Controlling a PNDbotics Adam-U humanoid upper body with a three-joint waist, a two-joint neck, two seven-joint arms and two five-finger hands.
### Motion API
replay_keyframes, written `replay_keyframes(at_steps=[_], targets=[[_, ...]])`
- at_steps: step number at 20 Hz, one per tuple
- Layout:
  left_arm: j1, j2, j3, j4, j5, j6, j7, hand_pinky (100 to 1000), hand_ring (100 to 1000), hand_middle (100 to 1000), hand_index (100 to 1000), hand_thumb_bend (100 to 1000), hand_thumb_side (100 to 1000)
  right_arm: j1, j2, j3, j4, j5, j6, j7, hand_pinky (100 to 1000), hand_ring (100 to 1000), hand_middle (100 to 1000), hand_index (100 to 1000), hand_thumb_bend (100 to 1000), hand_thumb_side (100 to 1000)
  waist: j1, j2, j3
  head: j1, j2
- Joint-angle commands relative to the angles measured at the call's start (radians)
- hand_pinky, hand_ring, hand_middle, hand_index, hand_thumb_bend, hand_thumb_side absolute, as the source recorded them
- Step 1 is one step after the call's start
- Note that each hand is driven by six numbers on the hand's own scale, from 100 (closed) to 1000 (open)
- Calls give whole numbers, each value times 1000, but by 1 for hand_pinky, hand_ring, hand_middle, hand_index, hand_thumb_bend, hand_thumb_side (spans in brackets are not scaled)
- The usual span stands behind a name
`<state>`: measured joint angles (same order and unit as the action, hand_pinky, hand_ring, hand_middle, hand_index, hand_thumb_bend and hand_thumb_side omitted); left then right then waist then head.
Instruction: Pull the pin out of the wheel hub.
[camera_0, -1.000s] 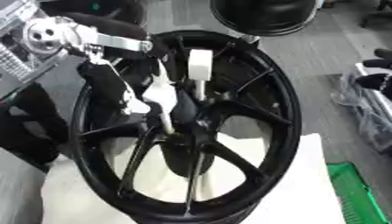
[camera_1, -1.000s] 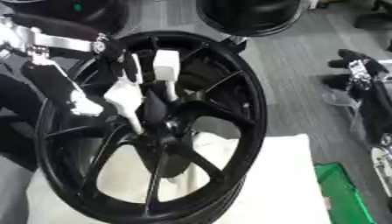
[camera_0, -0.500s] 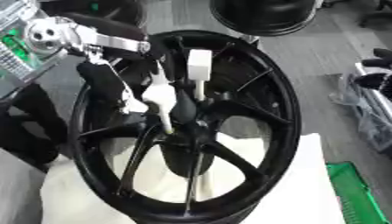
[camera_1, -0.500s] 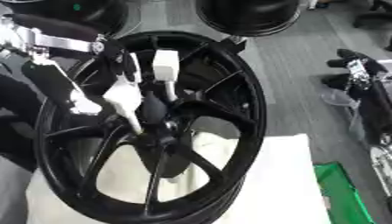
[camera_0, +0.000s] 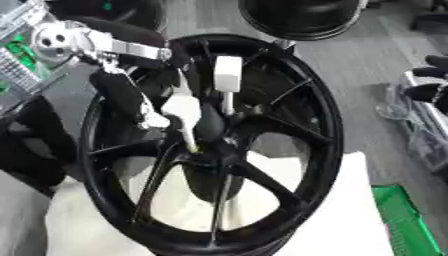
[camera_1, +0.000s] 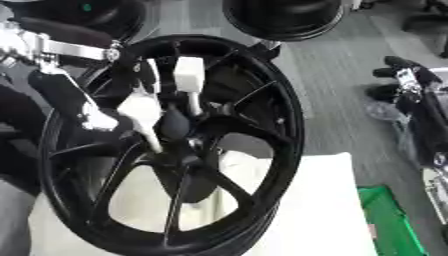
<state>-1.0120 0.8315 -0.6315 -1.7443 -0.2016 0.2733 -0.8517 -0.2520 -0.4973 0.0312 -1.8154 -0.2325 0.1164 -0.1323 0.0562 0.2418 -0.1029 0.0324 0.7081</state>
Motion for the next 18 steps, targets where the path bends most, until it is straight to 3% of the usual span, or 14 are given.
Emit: replay_keyframes(at_steps=[1, 13, 18], targets=[[-10, 12, 8, 3, -8, 2, -2, 721, 790, 825, 810, 309, 329, -12, -18, -6, -10, 5, -1, 2, 765, 654, 738, 855, 100, 780, -6, -12, -1, -1, -12], [-7, 10, 4, 11, -16, -6, -14, 715, 783, 819, 805, 306, 318, -13, -19, -7, -11, 1, -2, 1, 765, 654, 738, 855, 100, 778, -5, -12, -3, 0, -11], [-6, 9, 3, 15, -21, -13, -22, 714, 781, 817, 802, 304, 264, -14, -19, -7, -12, 0, -2, 1, 764, 655, 738, 854, 100, 777, -5, -12, -4, 0, -12]])
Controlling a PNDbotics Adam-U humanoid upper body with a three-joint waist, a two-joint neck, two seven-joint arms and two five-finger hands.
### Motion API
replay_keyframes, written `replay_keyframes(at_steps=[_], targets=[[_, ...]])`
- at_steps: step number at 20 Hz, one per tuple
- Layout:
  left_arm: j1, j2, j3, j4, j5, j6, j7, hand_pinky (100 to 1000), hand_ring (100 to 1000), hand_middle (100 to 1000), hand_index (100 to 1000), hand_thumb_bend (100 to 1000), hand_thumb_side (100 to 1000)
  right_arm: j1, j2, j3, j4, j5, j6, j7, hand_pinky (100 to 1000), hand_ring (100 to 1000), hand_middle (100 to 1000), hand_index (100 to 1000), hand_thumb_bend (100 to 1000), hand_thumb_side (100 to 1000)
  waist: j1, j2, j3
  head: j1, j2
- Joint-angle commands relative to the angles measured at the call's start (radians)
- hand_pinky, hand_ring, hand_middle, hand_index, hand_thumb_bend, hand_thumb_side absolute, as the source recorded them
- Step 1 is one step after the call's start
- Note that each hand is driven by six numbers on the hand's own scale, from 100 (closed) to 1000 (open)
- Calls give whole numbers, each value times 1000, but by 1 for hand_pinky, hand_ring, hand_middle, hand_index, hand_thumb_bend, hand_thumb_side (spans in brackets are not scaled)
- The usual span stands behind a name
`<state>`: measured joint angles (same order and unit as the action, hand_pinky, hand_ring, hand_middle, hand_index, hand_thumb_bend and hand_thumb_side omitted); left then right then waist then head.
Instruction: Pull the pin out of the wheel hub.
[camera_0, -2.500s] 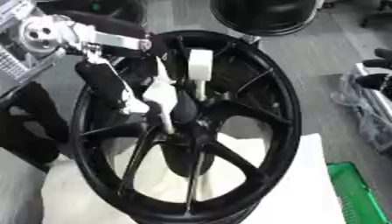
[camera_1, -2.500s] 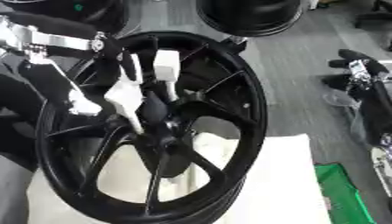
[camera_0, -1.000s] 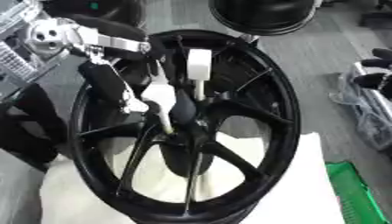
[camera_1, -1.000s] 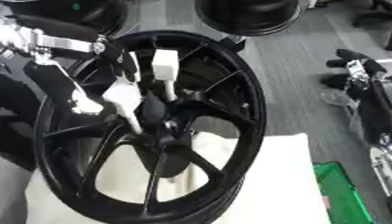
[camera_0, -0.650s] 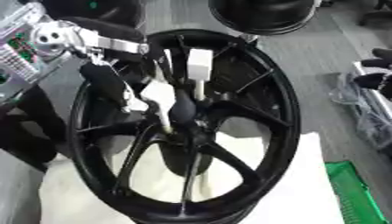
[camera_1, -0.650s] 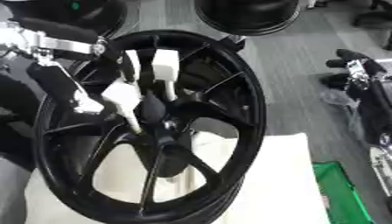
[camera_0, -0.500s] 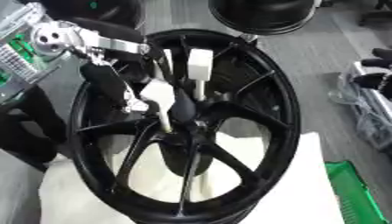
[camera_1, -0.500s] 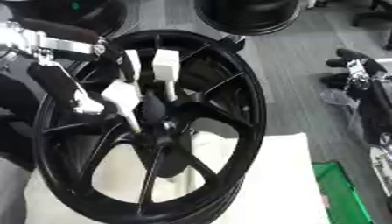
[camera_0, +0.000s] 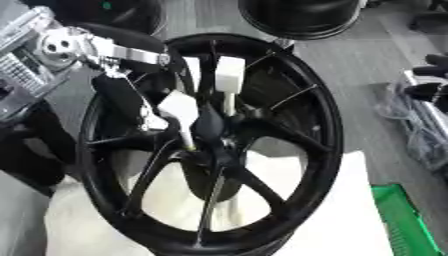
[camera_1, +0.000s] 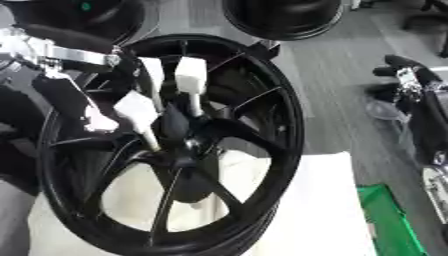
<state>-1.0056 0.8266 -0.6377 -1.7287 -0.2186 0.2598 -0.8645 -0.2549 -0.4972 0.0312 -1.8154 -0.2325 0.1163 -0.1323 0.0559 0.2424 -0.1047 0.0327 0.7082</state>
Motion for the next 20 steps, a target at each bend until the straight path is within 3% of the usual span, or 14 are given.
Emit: replay_keyframes(at_steps=[1, 6, 13, 20], targets=[[-12, 14, 9, 1, -4, -1, -11, 712, 778, 814, 800, 300, 241, -11, -19, -7, -12, -1, -2, 1, 764, 655, 738, 854, 100, 777, -4, -13, -2, 0, -12], [-12, 11, 9, 6, -5, -4, -18, 692, 761, 792, 791, 284, 102, -11, -20, -7, -12, -1, -2, 1, 764, 655, 737, 854, 100, 777, -4, -12, -2, 0, -11], [-11, 6, 9, 13, -12, -11, -19, 684, 753, 787, 791, 277, 100, -11, -20, -6, -13, -1, -2, 2, 764, 655, 737, 854, 100, 777, -5, -12, -3, 0, -11], [-9, 3, 12, 13, -10, -8, 4, 608, 660, 687, 728, 236, 100, -12, -20, -6, -13, 0, -1, 2, 764, 655, 737, 854, 100, 777, -5, -12, -5, 0, -9]])
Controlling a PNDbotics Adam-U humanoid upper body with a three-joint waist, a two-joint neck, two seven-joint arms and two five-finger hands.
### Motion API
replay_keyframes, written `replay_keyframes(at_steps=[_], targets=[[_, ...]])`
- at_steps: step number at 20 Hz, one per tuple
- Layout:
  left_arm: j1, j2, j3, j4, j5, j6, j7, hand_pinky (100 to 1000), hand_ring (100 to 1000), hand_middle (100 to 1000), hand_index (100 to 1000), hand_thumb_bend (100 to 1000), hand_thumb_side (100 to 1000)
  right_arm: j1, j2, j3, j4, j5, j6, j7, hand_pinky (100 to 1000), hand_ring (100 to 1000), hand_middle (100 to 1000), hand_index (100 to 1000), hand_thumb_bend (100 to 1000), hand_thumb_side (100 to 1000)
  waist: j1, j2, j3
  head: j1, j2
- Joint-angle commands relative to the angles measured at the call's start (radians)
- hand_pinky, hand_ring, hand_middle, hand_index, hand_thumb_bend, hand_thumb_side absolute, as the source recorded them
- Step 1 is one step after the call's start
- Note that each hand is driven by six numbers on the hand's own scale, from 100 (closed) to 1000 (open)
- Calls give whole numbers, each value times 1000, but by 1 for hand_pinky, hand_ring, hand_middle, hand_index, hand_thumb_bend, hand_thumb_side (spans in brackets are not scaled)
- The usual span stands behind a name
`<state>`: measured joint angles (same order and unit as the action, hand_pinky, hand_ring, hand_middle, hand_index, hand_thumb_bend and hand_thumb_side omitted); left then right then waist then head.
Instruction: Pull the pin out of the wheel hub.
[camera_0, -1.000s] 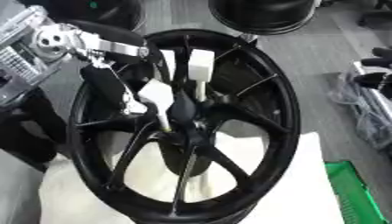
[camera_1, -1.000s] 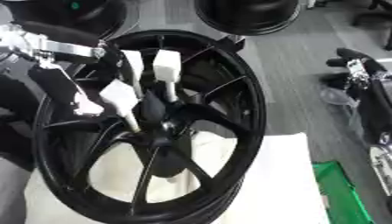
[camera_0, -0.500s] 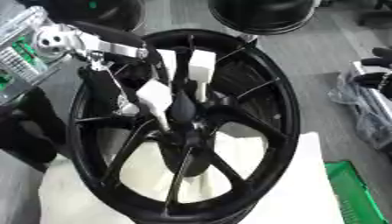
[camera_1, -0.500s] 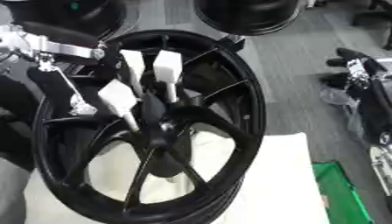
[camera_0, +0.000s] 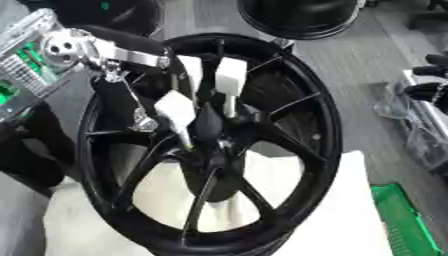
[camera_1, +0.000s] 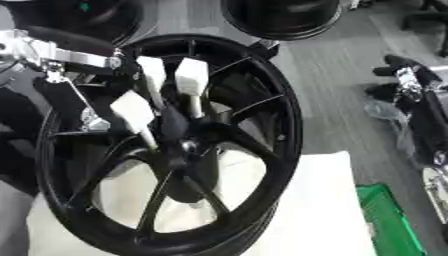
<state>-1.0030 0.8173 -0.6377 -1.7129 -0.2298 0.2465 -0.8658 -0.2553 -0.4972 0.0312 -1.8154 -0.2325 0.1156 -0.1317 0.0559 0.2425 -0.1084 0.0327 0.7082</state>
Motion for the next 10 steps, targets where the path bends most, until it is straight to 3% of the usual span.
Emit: replay_keyframes(at_steps=[1, 10], targets=[[-11, 12, 11, -4, 0, 5, 8, 599, 647, 672, 718, 236, 100, -12, -20, -7, -13, -1, -1, 1, 764, 655, 737, 854, 100, 777, -5, -12, -1, 0, -9], [-6, 11, 22, -16, -36, -26, 42, 489, 518, 522, 567, 216, 100, -14, -19, -8, -13, -3, -1, 0, 764, 655, 738, 855, 100, 778, -4, -11, -3, -3, -9]])
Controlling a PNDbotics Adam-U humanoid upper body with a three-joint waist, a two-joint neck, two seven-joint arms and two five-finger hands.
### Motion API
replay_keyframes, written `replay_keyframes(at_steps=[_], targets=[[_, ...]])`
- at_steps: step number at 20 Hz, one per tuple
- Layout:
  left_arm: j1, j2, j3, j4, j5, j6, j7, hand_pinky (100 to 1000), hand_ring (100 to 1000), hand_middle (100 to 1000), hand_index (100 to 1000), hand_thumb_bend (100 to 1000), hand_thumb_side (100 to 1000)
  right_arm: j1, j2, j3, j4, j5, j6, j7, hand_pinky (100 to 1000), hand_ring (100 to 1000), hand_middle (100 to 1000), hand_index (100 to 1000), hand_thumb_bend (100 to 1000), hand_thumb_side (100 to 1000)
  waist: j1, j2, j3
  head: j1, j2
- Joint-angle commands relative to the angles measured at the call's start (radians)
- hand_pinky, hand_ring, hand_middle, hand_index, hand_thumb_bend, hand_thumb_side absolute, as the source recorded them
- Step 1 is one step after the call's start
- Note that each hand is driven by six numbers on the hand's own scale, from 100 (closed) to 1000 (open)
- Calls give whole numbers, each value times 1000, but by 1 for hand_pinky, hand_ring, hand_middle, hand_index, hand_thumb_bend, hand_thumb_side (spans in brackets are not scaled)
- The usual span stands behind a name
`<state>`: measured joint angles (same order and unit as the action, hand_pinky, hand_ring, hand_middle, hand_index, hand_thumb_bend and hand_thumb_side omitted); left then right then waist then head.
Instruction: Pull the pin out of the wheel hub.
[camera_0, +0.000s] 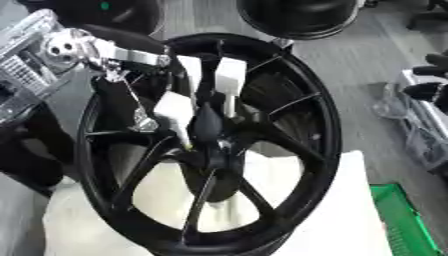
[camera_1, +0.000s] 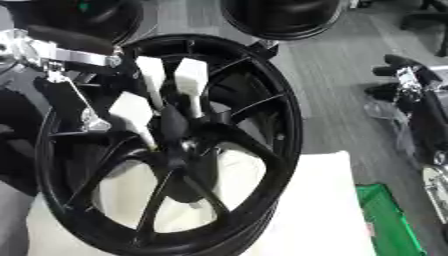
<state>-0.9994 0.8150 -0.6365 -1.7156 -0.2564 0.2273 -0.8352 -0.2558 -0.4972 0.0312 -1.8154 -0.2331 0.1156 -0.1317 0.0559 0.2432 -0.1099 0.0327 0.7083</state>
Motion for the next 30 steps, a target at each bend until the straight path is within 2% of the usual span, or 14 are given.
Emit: replay_keyframes(at_steps=[1, 9, 21, 22, 24, 25, 26, 30], targets=[[-9, 15, 24, -17, -10, -9, 16, 478, 506, 509, 552, 215, 100, -13, -19, -8, -13, -2, -1, 0, 764, 655, 738, 855, 100, 778, -4, -12, -1, -2, -8], [-4, 28, 51, -67, -20, -22, 49, 435, 472, 473, 511, 216, 100, -12, -20, -8, -13, -3, -1, 0, 764, 655, 738, 855, 100, 777, -5, -13, 1, -4, -8], [68, 157, 242, -276, 111, 24, 121, 411, 447, 452, 488, 184, 100, -9, -24, -14, -12, -4, -4, -6, 764, 655, 738, 855, 100, 775, 1, -14, 9, -13, -8], [82, 165, 273, -280, 130, 17, 144, 407, 438, 445, 480, 138, 100, -8, -24, -15, -12, -4, -4, -7, 764, 655, 738, 855, 100, 774, 2, -14, 11, -16, -8], [126, 194, 338, -283, 176, -15, 206, 404, 435, 443, 478, 133, 100, -9, -25, -17, -12, -4, -5, -9, 764, 655, 738, 855, 100, 774, 3, -13, 13, -20, -8], [152, 212, 368, -284, 191, -27, 236, 402, 435, 444, 478, 100, 100, -9, -25, -18, -12, -5, -6, -10, 764, 655, 738, 855, 100, 788, 3, -12, 14, -21, -9], [183, 233, 400, -284, 198, -36, 267, 401, 434, 444, 478, 135, 100, -10, -25, -20, -12, -5, -6, -11, 764, 655, 738, 855, 100, 773, 3, -11, 15, -22, -10], [328, 292, 535, -284, 212, -81, 392, 399, 426, 439, 475, 141, 100, -9, -26, -24, -13, -5, -7, -13, 764, 655, 738, 854, 100, 775, 2, -5, 21, -31, -16]])
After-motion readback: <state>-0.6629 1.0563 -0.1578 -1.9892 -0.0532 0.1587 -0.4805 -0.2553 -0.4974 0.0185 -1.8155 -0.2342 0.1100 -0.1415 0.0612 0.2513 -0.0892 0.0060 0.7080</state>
